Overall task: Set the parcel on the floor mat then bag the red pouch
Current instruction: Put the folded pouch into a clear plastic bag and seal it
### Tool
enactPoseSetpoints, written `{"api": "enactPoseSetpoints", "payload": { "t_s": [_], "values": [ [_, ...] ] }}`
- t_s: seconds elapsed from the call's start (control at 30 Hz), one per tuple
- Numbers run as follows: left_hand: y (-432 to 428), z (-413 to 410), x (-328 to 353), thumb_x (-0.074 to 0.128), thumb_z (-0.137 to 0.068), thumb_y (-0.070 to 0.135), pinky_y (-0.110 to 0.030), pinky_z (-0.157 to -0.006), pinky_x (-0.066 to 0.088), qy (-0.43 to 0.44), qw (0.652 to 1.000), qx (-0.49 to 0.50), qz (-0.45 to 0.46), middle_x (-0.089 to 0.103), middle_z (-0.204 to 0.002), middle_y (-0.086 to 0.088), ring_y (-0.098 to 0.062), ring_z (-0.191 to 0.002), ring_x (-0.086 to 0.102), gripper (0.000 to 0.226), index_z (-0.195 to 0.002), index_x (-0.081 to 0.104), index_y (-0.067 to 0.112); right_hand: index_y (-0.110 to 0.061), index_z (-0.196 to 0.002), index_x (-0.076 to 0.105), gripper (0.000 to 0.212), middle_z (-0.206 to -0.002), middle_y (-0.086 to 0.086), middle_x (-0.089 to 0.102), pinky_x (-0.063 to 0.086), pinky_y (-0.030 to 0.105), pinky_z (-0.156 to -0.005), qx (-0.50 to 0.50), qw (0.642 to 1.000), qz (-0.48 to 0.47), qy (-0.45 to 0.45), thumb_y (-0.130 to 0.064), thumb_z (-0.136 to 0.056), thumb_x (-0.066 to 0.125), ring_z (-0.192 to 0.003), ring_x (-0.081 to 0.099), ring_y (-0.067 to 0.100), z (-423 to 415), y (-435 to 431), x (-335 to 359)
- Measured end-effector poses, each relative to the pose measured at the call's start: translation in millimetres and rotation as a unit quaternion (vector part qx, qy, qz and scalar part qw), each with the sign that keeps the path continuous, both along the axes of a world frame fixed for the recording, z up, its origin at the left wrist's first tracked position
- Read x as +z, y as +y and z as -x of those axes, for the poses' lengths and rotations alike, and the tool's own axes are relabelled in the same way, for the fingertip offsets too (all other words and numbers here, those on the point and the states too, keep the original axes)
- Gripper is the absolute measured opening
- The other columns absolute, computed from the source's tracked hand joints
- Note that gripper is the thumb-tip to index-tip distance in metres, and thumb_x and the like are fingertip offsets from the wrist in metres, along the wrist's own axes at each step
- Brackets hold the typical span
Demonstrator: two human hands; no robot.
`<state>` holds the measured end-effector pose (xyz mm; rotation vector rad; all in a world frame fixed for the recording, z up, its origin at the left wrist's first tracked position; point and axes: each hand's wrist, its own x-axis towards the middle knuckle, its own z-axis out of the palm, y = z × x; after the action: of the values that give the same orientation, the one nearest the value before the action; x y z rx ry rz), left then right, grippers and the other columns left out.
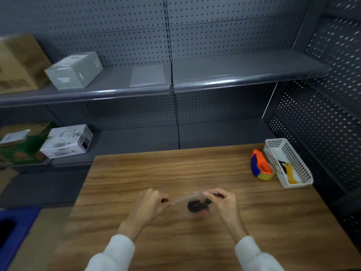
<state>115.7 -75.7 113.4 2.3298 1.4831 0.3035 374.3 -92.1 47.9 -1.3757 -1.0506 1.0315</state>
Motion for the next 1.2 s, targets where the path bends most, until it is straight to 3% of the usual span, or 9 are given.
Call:
{"api": "enactPoseSetpoints", "payload": {
  "t_s": [0.13, 0.27, 0.4, 0.67, 1.0, 1.03, 1.1, 1.13, 1.2],
  "values": [
    [-8, 3, 1, 0.068, -0.087, 0.045, -0.007, -0.062, 0.045, -0.068, 0.997, 0.026, -0.023, 0.073, -0.082, 0.021, 0.009, -0.072, 0.062, 0.013, -0.090, 0.077, 0.035, -0.005, -0.079, 0.081, 0.007, -0.079, 0.006, 0.078, 0.053, 0.018, -0.069, -0.014, 0.999, -0.030, 0.013, 0.001, -0.076, 0.081, -0.074, 0.072, 0.012, 5, -15, 10],
    [-15, 4, -2, 0.077, -0.082, 0.037, -0.025, -0.072, 0.056, -0.231, 0.971, 0.059, 0.014, 0.074, -0.081, 0.023, 0.004, -0.079, 0.069, 0.009, -0.087, 0.080, 0.030, -0.005, -0.083, 0.081, 0.009, -0.083, 0.004, 0.079, 0.054, 0.019, -0.073, -0.037, 0.999, -0.031, -0.011, 0.002, -0.078, 0.079, -0.078, 0.073, 0.011, 6, -32, 12],
    [-21, -17, -1, 0.079, -0.081, 0.027, -0.030, -0.075, 0.057, -0.313, 0.948, 0.045, 0.036, 0.075, -0.082, 0.021, -0.002, -0.081, 0.070, 0.006, -0.087, 0.080, 0.029, -0.005, -0.088, 0.081, 0.010, -0.086, 0.003, 0.080, 0.054, 0.019, -0.076, -0.081, 0.995, -0.036, -0.039, 0.000, -0.080, 0.078, -0.082, 0.074, 0.011, -9, -61, 19],
    [-49, -96, 9, 0.078, -0.083, 0.032, -0.031, -0.074, 0.055, -0.348, 0.932, -0.052, 0.088, 0.075, -0.082, 0.021, -0.002, -0.081, 0.070, 0.001, -0.083, 0.079, 0.031, -0.012, -0.087, 0.082, 0.010, -0.084, 0.004, 0.073, 0.054, 0.022, -0.073, -0.168, 0.977, -0.035, -0.124, -0.017, -0.078, 0.082, -0.082, 0.070, 0.016, -81, -144, 48],
    [-126, -223, 19, 0.073, -0.085, 0.033, -0.030, -0.074, 0.058, -0.336, 0.902, -0.168, 0.212, 0.075, -0.083, 0.009, -0.007, -0.081, 0.071, 0.006, -0.089, 0.076, 0.029, -0.014, -0.089, 0.079, 0.005, -0.090, 0.000, 0.074, 0.054, 0.018, -0.078, -0.289, 0.947, 0.050, -0.127, -0.013, -0.084, 0.077, -0.088, 0.071, 0.010, -163, -283, 61],
    [-134, -240, 16, 0.073, -0.086, 0.030, -0.034, -0.076, 0.059, -0.320, 0.890, -0.206, 0.251, 0.076, -0.086, 0.005, -0.009, -0.082, 0.071, 0.007, -0.093, 0.075, 0.027, -0.014, -0.089, 0.079, 0.005, -0.091, -0.001, 0.074, 0.054, 0.018, -0.078, -0.303, 0.943, 0.061, -0.122, -0.013, -0.084, 0.077, -0.088, 0.071, 0.009, -173, -297, 59],
    [-151, -275, 10, 0.072, -0.089, 0.027, -0.035, -0.075, 0.059, -0.237, 0.787, -0.361, 0.440, 0.075, -0.092, 0.004, -0.012, -0.085, 0.071, 0.010, -0.098, 0.073, 0.030, -0.017, -0.089, 0.079, 0.006, -0.092, -0.002, 0.074, 0.053, 0.017, -0.078, -0.324, 0.935, 0.076, -0.119, -0.014, -0.085, 0.077, -0.088, 0.070, 0.007, -189, -320, 54],
    [-156, -286, -1, 0.069, -0.090, 0.029, -0.034, -0.075, 0.059, -0.209, 0.774, -0.396, 0.447, 0.075, -0.093, 0.008, -0.013, -0.086, 0.071, 0.010, -0.097, 0.072, 0.035, -0.019, -0.089, 0.080, 0.006, -0.093, -0.003, 0.074, 0.053, 0.017, -0.078, -0.331, 0.932, 0.080, -0.120, -0.016, -0.085, 0.077, -0.088, 0.070, 0.006, -193, -328, 51],
    [-164, -302, -20, 0.067, -0.087, 0.037, -0.037, -0.077, 0.060, -0.212, 0.873, -0.286, 0.333, 0.075, -0.084, 0.013, -0.011, -0.083, 0.071, 0.008, -0.086, 0.072, 0.042, -0.023, -0.088, 0.079, 0.007, -0.093, -0.004, 0.073, 0.053, 0.017, -0.076, -0.349, 0.925, 0.096, -0.113, -0.017, -0.085, 0.077, -0.088, 0.070, 0.005, -206, -347, 41]
  ]
}}
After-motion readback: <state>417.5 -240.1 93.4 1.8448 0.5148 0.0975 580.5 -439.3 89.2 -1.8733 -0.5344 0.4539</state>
